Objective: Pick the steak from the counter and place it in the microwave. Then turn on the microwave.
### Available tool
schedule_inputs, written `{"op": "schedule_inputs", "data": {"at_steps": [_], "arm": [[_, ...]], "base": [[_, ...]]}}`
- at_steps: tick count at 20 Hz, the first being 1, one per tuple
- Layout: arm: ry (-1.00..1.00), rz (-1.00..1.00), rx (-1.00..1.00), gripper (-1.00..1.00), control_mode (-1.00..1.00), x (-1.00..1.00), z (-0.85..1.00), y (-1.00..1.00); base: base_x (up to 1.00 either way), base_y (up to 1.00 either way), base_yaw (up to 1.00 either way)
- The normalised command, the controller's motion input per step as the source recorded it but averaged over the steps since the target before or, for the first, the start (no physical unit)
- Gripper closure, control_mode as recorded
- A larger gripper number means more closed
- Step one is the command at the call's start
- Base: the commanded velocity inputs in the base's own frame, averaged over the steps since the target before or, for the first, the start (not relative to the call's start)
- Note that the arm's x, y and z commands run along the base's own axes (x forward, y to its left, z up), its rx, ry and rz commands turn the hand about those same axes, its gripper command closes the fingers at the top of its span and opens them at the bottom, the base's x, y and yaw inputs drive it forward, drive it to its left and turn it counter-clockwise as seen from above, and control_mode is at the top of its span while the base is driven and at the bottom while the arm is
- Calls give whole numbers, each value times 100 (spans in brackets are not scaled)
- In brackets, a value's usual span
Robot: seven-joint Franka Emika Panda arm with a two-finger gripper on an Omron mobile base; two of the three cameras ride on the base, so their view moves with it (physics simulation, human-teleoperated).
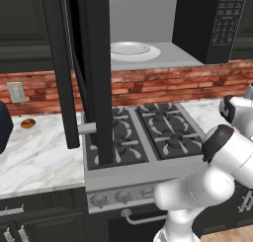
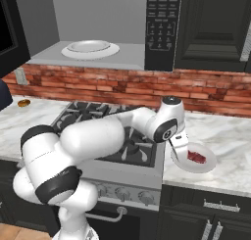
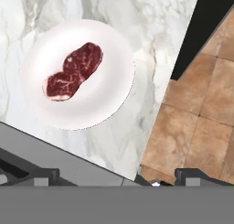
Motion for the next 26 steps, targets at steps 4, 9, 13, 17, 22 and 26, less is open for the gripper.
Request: {"op": "schedule_inputs", "data": {"at_steps": [4,9,13,17,22,26], "arm": [[0,-5,8,-100,-100,5,-14,-14],[-3,-6,1,-100,-100,12,-12,-12],[-5,-9,0,-100,-100,15,-13,-8],[-5,-10,-1,-100,-100,18,-14,-5],[-1,-8,-3,-100,-100,19,-15,-8],[0,-7,-3,-100,-100,21,-11,-13]], "base": [[0,0,0],[0,0,0],[0,0,0],[0,0,0],[0,0,0],[0,0,0]]}}
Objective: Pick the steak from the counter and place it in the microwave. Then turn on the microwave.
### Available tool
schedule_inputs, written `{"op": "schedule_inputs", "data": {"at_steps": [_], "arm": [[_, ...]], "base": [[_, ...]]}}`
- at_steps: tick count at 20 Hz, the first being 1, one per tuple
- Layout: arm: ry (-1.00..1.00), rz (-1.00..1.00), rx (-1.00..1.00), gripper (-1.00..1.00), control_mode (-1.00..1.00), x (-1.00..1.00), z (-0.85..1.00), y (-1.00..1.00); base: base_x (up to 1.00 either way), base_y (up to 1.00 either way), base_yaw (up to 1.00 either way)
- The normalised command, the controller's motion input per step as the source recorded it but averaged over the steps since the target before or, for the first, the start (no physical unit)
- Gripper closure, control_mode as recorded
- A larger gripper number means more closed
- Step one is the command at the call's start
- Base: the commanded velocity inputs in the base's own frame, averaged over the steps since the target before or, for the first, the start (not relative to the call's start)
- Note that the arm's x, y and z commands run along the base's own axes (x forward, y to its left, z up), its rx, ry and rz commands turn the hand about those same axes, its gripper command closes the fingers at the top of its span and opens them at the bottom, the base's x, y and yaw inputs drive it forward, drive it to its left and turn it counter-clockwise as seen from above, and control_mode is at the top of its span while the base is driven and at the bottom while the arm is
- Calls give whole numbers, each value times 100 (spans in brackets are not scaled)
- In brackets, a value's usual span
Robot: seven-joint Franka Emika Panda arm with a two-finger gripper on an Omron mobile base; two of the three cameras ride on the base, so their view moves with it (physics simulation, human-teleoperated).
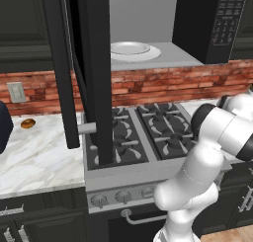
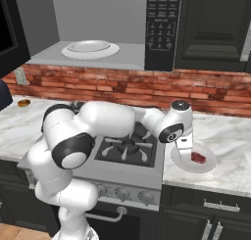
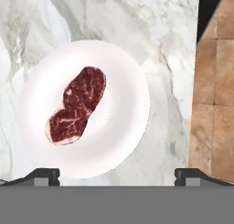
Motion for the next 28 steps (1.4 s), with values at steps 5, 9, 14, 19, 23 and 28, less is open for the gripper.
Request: {"op": "schedule_inputs", "data": {"at_steps": [5,9,14,19,23,28], "arm": [[0,-4,0,-100,-100,15,-4,-12],[0,-2,0,-100,-100,14,0,-15],[3,0,1,-100,-100,8,-2,-17],[1,-2,0,-100,-100,16,-4,-12],[0,-2,3,-100,-100,18,-5,-6],[0,-1,6,-100,-100,15,-7,-3]], "base": [[0,0,0],[0,0,0],[0,0,0],[0,0,0],[0,0,0],[0,0,0]]}}
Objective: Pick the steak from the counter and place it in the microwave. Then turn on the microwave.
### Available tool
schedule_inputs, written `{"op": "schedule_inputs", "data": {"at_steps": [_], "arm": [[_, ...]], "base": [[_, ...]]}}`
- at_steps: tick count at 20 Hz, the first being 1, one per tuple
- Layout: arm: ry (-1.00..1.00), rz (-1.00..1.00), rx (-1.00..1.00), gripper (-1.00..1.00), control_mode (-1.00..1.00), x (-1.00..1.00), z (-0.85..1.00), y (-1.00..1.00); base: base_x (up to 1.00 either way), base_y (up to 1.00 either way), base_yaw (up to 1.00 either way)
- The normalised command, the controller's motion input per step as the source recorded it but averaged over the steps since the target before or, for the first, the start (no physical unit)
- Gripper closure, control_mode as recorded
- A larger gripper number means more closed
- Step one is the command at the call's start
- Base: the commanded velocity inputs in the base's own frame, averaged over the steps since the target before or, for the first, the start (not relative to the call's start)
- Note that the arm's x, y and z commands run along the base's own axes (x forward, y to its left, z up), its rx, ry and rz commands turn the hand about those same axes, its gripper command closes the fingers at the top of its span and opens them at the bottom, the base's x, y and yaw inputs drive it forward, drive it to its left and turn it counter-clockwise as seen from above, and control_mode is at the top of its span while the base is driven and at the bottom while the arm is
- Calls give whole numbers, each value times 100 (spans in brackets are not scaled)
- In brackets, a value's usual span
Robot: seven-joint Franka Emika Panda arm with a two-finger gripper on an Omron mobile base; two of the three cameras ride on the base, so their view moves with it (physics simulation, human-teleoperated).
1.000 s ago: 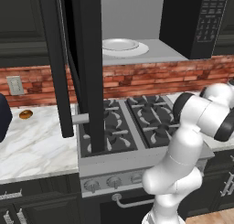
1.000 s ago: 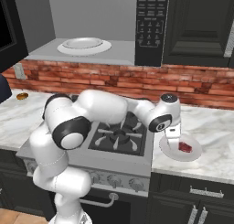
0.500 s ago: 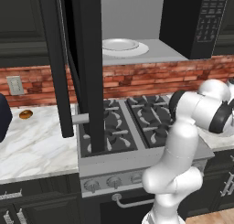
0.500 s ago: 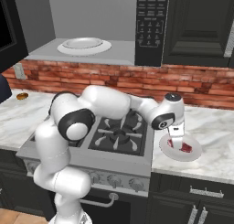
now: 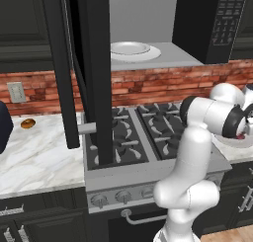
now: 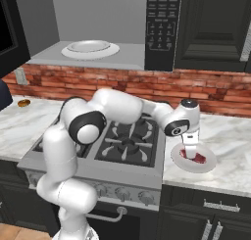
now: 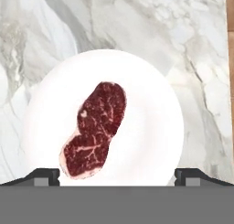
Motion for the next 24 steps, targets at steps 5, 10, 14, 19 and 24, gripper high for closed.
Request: {"op": "schedule_inputs", "data": {"at_steps": [5,10,14,19,24], "arm": [[0,0,7,-100,-100,14,-9,-2],[0,0,0,-100,-100,17,-11,-5],[0,0,0,-100,-100,15,-13,-6],[0,0,0,-100,-100,14,-16,-5],[0,-1,0,-100,-100,17,-17,-7]], "base": [[0,0,0],[0,0,0],[0,0,0],[0,0,0],[0,0,0]]}}
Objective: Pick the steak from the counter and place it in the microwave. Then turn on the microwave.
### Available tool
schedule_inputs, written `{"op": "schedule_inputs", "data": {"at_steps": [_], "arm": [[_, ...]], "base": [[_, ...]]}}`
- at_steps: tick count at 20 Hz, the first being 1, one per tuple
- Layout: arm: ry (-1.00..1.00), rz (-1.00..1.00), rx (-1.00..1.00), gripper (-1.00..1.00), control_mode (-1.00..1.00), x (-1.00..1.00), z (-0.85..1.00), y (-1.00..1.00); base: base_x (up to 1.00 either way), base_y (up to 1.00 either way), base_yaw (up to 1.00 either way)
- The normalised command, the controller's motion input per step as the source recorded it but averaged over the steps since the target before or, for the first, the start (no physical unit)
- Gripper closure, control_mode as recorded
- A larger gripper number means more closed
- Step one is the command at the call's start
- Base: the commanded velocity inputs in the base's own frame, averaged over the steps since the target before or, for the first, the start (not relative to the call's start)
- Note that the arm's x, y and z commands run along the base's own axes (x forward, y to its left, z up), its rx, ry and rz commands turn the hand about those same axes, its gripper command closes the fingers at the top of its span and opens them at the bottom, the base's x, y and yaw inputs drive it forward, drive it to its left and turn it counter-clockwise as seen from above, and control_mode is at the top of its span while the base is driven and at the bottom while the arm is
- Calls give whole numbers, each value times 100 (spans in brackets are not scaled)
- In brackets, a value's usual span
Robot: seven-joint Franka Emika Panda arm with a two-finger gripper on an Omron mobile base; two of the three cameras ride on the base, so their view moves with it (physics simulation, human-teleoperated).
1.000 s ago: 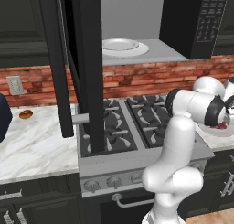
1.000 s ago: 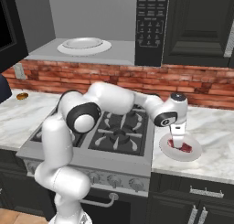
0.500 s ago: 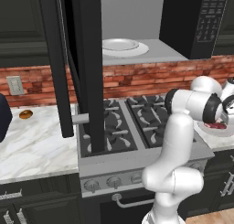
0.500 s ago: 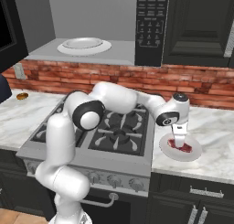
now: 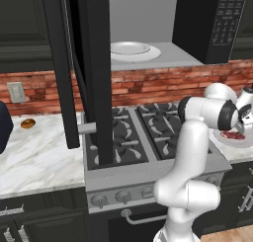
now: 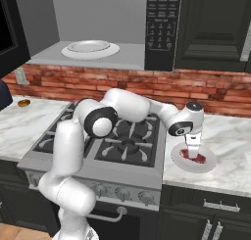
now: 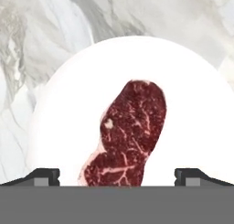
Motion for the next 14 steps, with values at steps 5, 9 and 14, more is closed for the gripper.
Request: {"op": "schedule_inputs", "data": {"at_steps": [5,9,14], "arm": [[0,-2,0,-100,-100,23,-16,-9],[0,-3,0,-100,-100,18,-16,-14],[0,-2,0,-100,-100,12,-15,-15]], "base": [[0,0,0],[0,0,0],[0,0,0]]}}
